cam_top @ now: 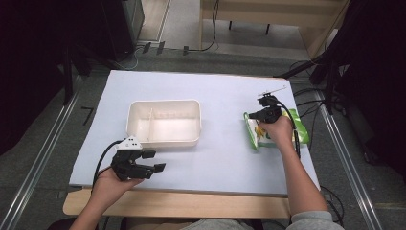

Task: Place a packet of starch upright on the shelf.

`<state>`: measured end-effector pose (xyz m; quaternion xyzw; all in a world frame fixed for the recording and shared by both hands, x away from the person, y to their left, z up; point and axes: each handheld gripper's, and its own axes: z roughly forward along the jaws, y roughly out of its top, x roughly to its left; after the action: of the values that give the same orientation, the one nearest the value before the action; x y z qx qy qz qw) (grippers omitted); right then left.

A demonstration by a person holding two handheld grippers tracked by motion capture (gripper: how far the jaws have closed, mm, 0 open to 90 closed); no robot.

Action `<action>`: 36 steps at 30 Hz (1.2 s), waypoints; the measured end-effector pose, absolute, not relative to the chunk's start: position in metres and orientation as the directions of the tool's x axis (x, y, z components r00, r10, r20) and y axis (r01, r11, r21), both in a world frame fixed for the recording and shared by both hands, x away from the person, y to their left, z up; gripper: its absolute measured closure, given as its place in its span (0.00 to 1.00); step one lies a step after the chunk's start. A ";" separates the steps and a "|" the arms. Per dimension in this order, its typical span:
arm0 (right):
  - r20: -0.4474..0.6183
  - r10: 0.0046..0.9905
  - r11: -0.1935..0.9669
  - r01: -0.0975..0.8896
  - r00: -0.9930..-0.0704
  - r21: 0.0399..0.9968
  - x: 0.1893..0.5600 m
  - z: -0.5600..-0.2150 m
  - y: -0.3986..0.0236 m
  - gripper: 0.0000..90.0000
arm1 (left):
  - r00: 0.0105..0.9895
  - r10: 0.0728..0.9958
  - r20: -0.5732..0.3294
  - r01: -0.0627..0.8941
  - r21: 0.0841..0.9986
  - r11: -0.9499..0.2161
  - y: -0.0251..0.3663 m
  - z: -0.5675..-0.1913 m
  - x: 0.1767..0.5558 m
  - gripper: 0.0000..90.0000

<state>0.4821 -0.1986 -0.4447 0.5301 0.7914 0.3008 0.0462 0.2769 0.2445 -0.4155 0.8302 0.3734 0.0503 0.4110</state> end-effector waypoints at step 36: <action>0.316 0.694 0.439 0.728 -0.647 0.526 0.410 -0.447 -0.181 1.00 | 0.729 0.647 -0.224 0.569 0.723 -0.391 0.240 -0.414 0.281 0.38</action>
<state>0.4103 -0.1810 -0.4465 0.4195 0.8478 0.3233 -0.0264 0.2811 0.2398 -0.4144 0.8326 0.3654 0.0471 0.4137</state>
